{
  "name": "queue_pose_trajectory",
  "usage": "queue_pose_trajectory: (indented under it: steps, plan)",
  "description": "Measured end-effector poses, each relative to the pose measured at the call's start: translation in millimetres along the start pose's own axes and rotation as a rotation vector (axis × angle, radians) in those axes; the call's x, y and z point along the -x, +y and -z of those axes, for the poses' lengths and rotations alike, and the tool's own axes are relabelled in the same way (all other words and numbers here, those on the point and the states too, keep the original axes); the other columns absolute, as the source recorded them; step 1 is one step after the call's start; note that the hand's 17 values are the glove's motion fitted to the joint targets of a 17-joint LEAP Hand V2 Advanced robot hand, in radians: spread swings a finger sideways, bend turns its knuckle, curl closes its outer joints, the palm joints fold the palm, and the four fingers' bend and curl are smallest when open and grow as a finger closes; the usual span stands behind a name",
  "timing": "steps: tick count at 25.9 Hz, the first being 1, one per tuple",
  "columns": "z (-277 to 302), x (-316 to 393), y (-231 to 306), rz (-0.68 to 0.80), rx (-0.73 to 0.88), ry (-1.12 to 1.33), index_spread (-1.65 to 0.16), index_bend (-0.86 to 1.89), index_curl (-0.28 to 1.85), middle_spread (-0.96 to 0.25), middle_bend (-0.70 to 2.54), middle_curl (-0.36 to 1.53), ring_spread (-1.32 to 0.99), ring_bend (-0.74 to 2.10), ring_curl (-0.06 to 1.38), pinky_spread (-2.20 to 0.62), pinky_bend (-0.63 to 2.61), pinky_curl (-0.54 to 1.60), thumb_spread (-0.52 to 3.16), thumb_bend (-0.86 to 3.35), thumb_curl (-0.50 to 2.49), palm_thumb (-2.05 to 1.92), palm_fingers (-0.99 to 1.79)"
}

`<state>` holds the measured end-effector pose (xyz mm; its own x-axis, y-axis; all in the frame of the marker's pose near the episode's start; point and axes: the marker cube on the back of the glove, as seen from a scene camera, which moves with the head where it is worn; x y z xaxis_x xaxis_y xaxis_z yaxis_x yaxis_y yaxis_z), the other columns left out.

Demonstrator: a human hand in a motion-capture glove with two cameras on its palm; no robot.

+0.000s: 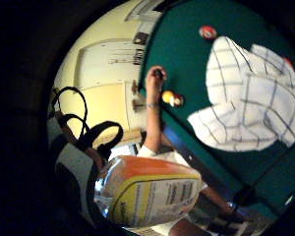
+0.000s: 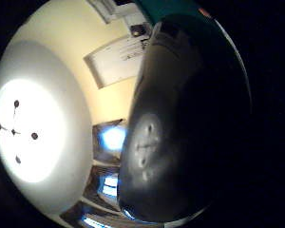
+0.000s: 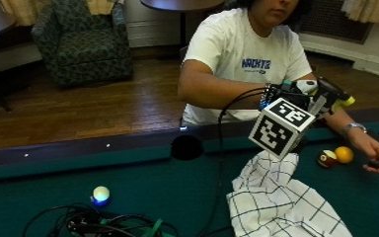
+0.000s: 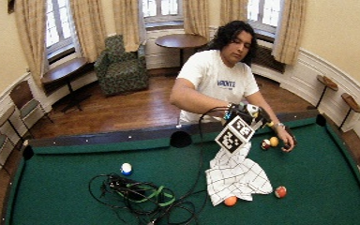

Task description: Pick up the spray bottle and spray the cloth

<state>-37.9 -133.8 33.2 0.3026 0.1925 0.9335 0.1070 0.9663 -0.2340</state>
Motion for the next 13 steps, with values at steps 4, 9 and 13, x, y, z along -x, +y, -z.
queue_pose_trajectory:
  steps: [4,9,13]
  plan:
    - [-10,21,-4,0.197,-0.055,-0.058,-0.29,0.30,0.65,-0.20,0.65,0.58,-0.21,0.80,0.49,-0.30,0.52,0.42,0.44,-0.03,0.85,0.95,1.37]
    - [-23,39,-5,0.364,-0.133,-0.058,-0.29,0.31,0.66,-0.20,0.65,0.58,-0.21,0.79,0.49,-0.29,0.52,0.43,0.43,-0.03,0.86,0.95,1.36]
    - [-36,50,-10,0.477,-0.166,-0.077,-0.29,0.32,0.67,-0.20,0.65,0.58,-0.21,0.78,0.49,-0.29,0.52,0.43,0.41,-0.03,0.86,0.96,1.37]
